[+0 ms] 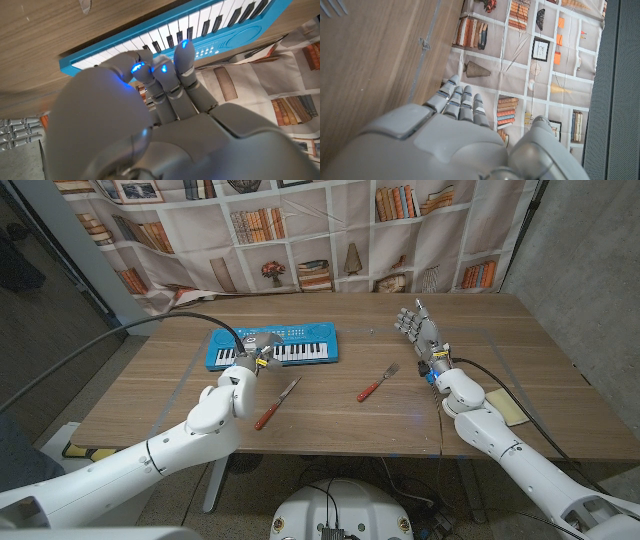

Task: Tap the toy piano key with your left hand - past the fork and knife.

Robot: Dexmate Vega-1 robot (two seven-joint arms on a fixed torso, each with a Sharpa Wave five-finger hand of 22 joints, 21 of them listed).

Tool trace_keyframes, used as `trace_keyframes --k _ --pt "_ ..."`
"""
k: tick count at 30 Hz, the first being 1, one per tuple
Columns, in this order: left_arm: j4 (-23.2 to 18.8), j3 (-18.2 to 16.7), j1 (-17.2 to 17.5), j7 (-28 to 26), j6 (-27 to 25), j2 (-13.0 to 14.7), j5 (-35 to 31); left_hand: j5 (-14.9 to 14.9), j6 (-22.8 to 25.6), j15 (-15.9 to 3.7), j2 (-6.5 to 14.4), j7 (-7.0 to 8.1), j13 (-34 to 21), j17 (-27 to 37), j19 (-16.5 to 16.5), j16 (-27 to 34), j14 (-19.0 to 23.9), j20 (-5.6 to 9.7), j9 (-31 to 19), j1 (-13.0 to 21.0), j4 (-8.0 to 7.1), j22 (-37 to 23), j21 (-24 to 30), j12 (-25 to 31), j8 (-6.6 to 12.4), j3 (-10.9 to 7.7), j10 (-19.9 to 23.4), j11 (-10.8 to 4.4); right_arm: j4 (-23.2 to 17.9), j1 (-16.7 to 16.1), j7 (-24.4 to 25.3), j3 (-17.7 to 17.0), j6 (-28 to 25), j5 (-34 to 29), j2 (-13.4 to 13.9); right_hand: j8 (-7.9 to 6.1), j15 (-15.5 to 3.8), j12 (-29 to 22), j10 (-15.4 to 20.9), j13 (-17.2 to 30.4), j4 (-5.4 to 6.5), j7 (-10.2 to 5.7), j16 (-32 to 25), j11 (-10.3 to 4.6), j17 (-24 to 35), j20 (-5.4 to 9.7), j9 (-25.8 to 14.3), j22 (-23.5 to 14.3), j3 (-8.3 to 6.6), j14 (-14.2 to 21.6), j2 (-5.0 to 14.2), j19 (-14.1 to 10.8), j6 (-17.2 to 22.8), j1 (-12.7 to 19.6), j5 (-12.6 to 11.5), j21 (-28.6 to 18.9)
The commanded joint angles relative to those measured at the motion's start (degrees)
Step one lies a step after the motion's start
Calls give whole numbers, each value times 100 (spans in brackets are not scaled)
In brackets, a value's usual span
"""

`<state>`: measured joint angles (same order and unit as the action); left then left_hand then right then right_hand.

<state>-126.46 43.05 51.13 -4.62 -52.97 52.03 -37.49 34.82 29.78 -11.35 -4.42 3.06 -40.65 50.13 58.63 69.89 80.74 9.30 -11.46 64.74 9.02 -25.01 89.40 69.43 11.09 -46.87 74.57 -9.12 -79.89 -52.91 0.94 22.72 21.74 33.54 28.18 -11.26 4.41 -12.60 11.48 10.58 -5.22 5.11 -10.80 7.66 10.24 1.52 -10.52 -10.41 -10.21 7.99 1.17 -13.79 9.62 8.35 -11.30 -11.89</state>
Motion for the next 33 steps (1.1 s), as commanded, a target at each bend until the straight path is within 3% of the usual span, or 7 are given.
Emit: trace_keyframes --k 1,12,23,33 --pt "-234 -287 180 -141 95 86 -111 6 20 -36 29 34 6 27 -14 6 19 293 -16 40 17 -19 23 -15 -7 21 27 -29 -288 -173 151 -16 -79 -47 80 1 22 -17 65 19 -23 -5 -5 5 27 10 -22 -19 -11 50 4 -16 52 45 28 5" --pt "-380 -393 308 -228 -51 39 -315 -35 70 -43 23 89 116 -196 -111 -190 -4 293 -18 18 19 307 -61 -86 -3 86 35 -72 -386 -204 91 -37 -79 -40 155 3 20 -16 73 19 -25 -6 -6 -6 28 7 -22 -19 -8 60 7 -17 52 47 29 7" --pt "-352 -369 339 -184 -92 -21 -472 -82 66 -44 32 167 305 -154 -143 -175 10 297 -24 2 7 385 -7 -223 -10 112 -16 10 -359 -192 24 -21 -72 -24 157 1 20 -14 76 19 -26 -7 -4 -3 29 11 -22 -20 -5 61 9 -20 58 47 30 8" --pt "-336 -446 385 -143 -17 -59 -432 -166 61 -51 35 218 277 -220 -200 -257 -19 296 -31 46 27 411 12 -219 -9 168 -77 -4 -297 -159 -2 -18 -36 -16 125 3 21 -11 76 20 -27 -7 -3 2 29 7 -22 -20 -3 64 13 -21 59 48 31 10"
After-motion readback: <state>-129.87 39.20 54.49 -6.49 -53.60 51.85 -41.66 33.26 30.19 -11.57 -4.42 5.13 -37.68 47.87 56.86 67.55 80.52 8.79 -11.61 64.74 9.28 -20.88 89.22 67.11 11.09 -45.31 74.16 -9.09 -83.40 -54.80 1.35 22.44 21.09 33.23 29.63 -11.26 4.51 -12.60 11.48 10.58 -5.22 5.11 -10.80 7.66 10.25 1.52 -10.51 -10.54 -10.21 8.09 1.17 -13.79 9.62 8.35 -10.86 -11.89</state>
